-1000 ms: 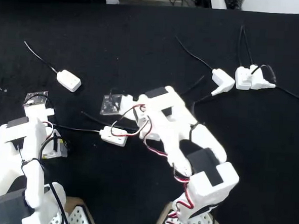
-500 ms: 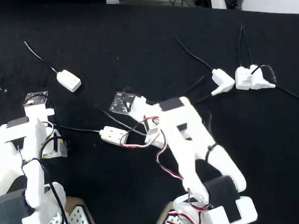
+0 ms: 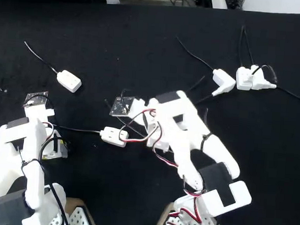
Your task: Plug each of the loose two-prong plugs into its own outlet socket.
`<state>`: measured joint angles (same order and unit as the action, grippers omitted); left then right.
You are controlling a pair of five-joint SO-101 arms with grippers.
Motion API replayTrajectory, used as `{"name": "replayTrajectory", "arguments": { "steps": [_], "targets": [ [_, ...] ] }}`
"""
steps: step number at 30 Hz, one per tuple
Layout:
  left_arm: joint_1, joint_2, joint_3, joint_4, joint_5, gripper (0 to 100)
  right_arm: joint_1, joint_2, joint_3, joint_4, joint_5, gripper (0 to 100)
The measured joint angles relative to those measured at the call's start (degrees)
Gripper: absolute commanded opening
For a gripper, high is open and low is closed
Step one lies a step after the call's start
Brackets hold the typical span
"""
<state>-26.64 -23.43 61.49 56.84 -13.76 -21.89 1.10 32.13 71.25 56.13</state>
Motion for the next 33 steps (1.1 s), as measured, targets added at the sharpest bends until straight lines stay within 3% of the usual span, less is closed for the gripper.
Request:
{"name": "replayTrajectory", "arguments": {
  "steps": [12,17,30,32,33],
  "targets": [
    [0.0,0.0,0.0,0.0,0.0,21,-0.2,4.1,-0.4,-0.7,2.1,18.8],
    [0.0,0.0,0.0,0.0,0.0,21,0.1,6.1,-0.6,-2.5,2.1,11.6],
    [0.0,0.0,0.0,0.0,0.0,21,3.3,6.6,-1.5,-0.5,5.2,10.4],
    [0.0,0.0,0.0,0.0,0.0,21,3.3,6.6,-1.5,-0.5,5.2,1.1],
    [0.0,0.0,0.0,0.0,0.0,21,3.3,6.6,-1.5,-0.5,5.2,1.1]
  ]
}}
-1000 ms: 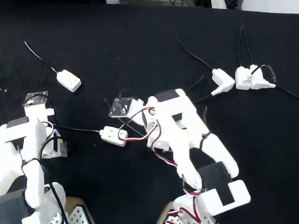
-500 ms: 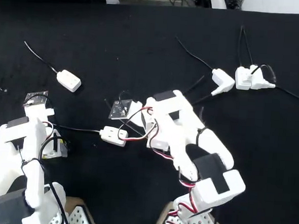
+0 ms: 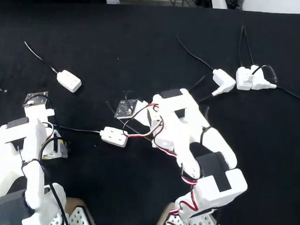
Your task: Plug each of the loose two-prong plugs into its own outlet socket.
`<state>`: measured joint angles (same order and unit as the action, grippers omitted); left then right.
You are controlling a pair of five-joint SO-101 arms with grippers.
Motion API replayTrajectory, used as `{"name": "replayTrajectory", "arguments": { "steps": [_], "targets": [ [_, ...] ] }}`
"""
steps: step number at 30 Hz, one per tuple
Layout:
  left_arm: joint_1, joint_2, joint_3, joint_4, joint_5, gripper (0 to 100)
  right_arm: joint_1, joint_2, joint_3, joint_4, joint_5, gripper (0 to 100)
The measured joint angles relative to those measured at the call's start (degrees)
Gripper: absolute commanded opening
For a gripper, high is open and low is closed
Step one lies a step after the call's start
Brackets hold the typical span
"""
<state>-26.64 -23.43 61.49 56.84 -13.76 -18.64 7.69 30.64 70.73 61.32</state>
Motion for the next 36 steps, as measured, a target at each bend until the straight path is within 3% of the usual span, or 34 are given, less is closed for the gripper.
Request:
{"name": "replayTrajectory", "arguments": {
  "steps": [7,17,21,25,29,36],
  "targets": [
    [0.0,0.0,0.0,0.0,0.0,21,-0.1,-2.1,-0.4,0.5,-1.6,1.0],
    [0.0,0.0,0.0,0.0,0.0,21,-0.1,-25.3,-9.0,1.1,-16.3,1.0],
    [0.0,0.0,0.0,0.0,0.0,21,-1.0,-28.6,-9.1,-0.4,-27.7,1.1],
    [0.5,0.0,-0.3,0.1,0.0,21,-1.7,-32.6,-5.4,-6.5,-42.3,1.1],
    [4.7,0.8,-3.4,0.1,-0.2,21,-1.5,-38.3,4.0,-16.7,-51.9,1.1],
    [12.5,-6.2,-7.4,0.0,8.4,21,-4.7,-43.7,23.9,-41.7,-66.6,1.1]
  ]
}}
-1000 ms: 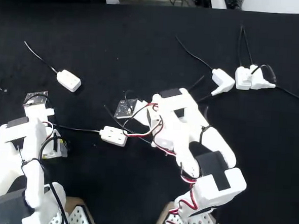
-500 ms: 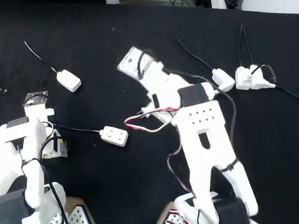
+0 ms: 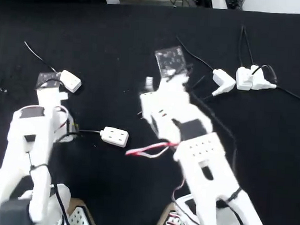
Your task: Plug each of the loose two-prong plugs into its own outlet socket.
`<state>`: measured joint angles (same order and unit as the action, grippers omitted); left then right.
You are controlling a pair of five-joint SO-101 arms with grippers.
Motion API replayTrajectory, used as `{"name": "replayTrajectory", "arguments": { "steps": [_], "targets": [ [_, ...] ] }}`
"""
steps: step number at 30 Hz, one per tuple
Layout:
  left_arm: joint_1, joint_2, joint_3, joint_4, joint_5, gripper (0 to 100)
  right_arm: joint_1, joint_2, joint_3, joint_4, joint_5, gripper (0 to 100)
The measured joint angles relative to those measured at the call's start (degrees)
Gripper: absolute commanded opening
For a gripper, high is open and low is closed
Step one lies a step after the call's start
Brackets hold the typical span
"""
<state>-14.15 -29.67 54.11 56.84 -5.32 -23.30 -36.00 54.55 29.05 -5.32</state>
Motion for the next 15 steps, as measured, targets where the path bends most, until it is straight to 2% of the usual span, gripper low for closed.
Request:
{"name": "replayTrajectory", "arguments": {
  "steps": [4,10,15],
  "targets": [
    [4.2,-10.1,1.8,-2.5,6.3,21,-6.3,-0.3,4.9,-8.9,-3.1,1.1],
    [6.2,-25.3,14.9,-10.6,13.5,21,-12.3,-0.3,5.5,-12.3,-9.8,1.1],
    [6.2,-38.0,22.2,-12.0,17.1,21,-15.0,-0.3,6.3,-14.9,-13.0,1.1]
  ]
}}
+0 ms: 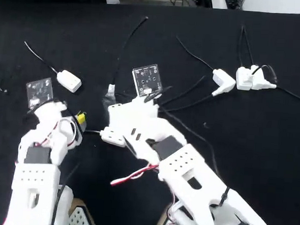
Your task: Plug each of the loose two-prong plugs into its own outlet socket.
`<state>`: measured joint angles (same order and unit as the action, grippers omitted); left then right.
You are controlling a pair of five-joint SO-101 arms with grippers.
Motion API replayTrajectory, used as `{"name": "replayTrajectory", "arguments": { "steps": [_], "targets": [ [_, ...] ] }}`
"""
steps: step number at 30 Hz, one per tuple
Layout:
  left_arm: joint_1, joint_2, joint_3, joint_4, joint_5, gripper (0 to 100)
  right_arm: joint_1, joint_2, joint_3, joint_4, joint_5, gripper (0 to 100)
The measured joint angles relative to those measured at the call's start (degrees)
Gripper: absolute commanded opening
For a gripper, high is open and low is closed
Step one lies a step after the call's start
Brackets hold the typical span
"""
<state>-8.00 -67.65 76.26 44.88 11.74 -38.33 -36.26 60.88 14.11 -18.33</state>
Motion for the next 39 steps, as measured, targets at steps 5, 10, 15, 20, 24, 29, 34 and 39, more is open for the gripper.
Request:
{"name": "replayTrajectory", "arguments": {
  "steps": [5,10,15,20,24,29,34,39],
  "targets": [
    [0.4,-11.8,5.1,0.0,0.7,21,-0.4,0.0,0.3,-0.1,-0.2,1.1],
    [0.4,-21.6,9.1,0.0,0.7,21,-0.4,0.0,2.6,-0.1,-0.4,1.1],
    [0.4,-25.6,9.8,3.3,-0.4,21,-0.7,0.0,3.1,-0.1,7.2,1.1],
    [0.4,-24.4,9.8,4.0,-1.5,21,-1.3,0.0,7.2,-0.1,25.4,1.1],
    [0.3,-20.7,9.3,4.0,-1.7,21,-1.2,-0.5,9.3,-0.1,30.8,1.1],
    [-5.1,-12.3,6.2,2.6,-1.7,21,-1.0,-0.6,11.1,-5.2,26.4,1.1],
    [-6.9,-1.8,2.6,1.4,-1.7,21,-0.7,-0.6,12.9,-13.8,25.2,1.1],
    [-1.2,6.6,0.4,1.4,-1.8,21,-0.7,-0.7,12.9,-15.6,20.7,1.1]
  ]
}}
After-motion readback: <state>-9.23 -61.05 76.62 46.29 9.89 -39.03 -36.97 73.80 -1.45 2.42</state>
